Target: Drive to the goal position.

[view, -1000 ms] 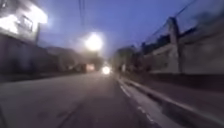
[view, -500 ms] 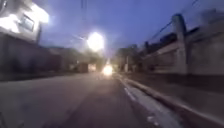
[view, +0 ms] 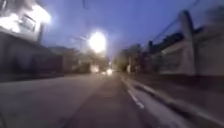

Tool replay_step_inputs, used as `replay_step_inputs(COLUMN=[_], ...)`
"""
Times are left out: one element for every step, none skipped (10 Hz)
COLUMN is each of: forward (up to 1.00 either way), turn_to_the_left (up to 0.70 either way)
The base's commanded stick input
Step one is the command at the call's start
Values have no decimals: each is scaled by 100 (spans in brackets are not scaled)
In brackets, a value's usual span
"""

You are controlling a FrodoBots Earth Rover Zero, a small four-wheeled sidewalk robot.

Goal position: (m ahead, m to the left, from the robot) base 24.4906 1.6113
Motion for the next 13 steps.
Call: replay_step_inputs(forward=[70, 70, 70, 70, 70, 70, 70, 70, 70, 70, 70, 70, 70], turn_to_the_left=[0, 0, 0, 0, 0, 0, 0, 0, 0, 0, 0, 0, 0])
